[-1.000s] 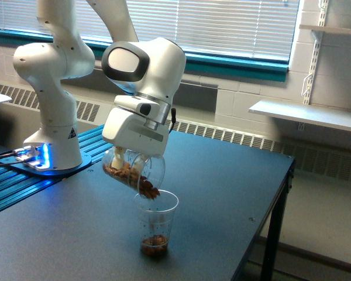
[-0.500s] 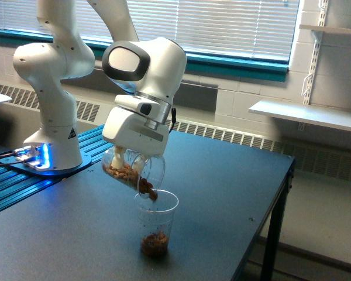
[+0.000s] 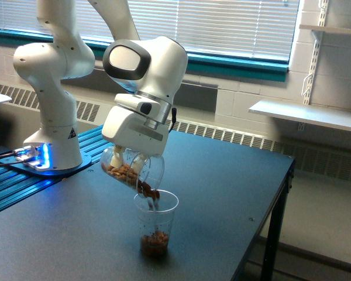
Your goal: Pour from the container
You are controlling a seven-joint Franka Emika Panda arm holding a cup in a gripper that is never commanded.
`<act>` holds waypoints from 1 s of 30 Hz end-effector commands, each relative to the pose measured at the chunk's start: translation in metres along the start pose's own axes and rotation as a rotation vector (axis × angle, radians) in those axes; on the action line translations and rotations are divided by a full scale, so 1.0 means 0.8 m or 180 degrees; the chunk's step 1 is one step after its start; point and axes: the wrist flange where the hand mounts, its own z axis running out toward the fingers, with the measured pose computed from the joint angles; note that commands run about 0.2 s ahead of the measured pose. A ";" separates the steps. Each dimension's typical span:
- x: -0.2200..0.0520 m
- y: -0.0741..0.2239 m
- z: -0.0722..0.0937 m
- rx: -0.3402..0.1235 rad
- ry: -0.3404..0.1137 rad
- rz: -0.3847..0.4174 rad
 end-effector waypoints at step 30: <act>0.004 -0.016 -0.009 -0.0128 0.0021 -0.0301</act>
